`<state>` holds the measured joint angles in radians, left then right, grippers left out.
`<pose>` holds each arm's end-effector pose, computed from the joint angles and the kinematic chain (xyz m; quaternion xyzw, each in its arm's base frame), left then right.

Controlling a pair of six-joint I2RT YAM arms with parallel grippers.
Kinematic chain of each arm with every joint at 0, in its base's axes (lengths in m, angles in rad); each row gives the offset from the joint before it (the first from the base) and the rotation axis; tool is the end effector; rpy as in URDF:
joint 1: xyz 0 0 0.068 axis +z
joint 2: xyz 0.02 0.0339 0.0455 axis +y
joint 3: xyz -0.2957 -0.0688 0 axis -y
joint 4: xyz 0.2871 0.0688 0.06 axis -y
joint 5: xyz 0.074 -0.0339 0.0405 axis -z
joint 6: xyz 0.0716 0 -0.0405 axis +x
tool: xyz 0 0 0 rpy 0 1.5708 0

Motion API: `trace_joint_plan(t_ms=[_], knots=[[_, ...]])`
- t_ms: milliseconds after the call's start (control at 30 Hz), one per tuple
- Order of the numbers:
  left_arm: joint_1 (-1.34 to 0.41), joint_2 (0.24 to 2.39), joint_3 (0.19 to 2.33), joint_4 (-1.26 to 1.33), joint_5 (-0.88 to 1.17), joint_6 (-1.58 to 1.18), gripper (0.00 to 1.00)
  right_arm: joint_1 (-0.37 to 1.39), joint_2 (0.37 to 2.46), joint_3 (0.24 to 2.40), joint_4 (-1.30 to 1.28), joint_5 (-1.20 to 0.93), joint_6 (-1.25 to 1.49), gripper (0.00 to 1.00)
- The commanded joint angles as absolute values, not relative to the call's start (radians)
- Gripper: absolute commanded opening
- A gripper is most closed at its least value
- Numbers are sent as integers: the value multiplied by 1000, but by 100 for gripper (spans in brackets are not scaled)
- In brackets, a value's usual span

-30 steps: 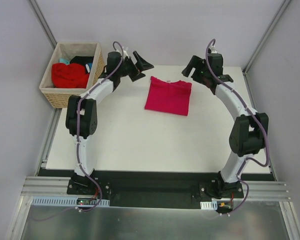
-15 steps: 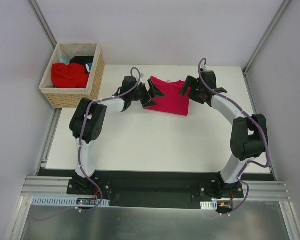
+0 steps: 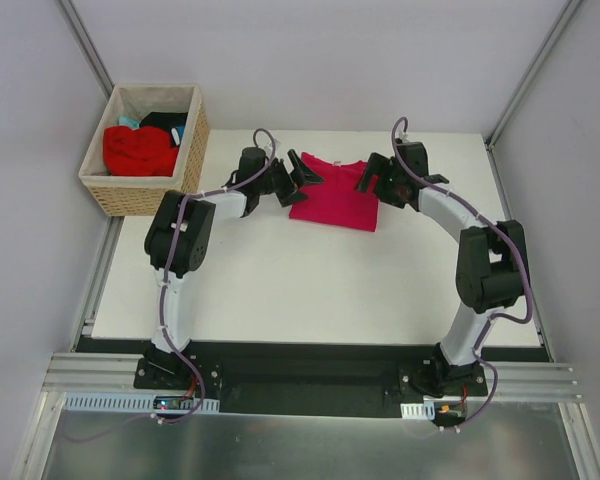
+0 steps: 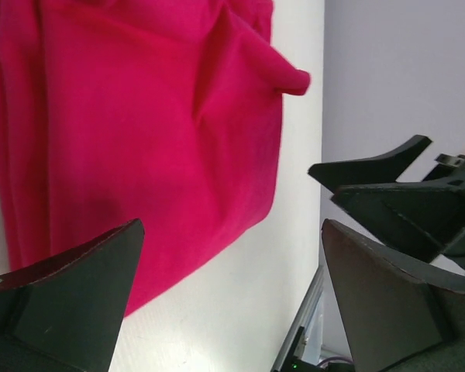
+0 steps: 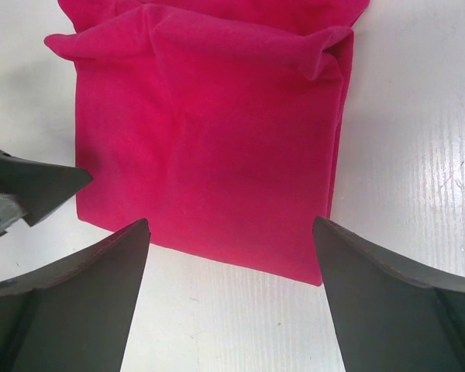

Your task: Fold and stack the t-shirts

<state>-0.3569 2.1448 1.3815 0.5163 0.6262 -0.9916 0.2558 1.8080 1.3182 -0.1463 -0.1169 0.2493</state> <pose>0.5077 -0.2341 0.1744 -0.0543 0.7721 -0.5549 0.3051 0.4698 0.1315 0.2326 -0.0292 0.8912 0.1629 0.4225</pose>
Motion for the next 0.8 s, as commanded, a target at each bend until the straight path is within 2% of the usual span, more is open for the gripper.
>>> trace_joint_plan(t_ms=[0, 167, 500, 767], knots=[[-354, 2207, 1387, 592, 650, -994, 99, 253, 1815, 1370, -118, -130, 236, 90], [-357, 2224, 1319, 618, 650, -1008, 99, 255, 1807, 1359, -121, -136, 242, 90], [-365, 2091, 991, 647, 581, -999, 99, 282, 1740, 1259, -101, -192, 278, 90], [-367, 2046, 928, 664, 575, -996, 99, 370, 1715, 1212, -46, -282, 351, 90]])
